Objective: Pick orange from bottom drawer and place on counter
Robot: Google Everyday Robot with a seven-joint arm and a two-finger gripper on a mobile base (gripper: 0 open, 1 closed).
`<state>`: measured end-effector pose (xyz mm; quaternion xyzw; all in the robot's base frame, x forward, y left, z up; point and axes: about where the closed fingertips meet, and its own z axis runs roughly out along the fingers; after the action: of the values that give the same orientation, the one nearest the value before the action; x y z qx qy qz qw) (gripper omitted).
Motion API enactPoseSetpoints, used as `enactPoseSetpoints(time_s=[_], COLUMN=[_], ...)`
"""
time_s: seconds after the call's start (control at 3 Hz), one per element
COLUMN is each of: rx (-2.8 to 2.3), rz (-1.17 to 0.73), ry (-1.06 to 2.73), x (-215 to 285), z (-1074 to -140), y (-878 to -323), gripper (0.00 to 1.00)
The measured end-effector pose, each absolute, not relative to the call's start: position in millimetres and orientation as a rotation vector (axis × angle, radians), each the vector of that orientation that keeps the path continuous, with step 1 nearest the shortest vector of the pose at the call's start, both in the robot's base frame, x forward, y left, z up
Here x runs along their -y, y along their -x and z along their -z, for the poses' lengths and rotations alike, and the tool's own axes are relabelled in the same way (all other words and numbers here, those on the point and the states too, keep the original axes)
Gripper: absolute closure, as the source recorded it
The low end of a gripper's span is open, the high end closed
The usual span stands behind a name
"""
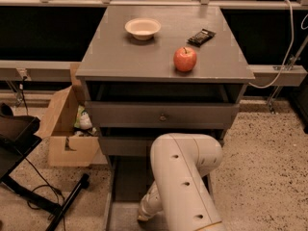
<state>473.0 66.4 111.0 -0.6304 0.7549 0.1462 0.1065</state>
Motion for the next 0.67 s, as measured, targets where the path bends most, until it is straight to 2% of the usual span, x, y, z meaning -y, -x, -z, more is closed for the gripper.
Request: enactPoseSetpoints(time_s=[0.33, 0.67], rx=[-2.221, -2.146], rz=[-0.427, -0.36], ry=[1.858, 1.88], x=[-66, -54], z=[-112, -150], y=[-474, -503], gripper=[1.0, 1.0])
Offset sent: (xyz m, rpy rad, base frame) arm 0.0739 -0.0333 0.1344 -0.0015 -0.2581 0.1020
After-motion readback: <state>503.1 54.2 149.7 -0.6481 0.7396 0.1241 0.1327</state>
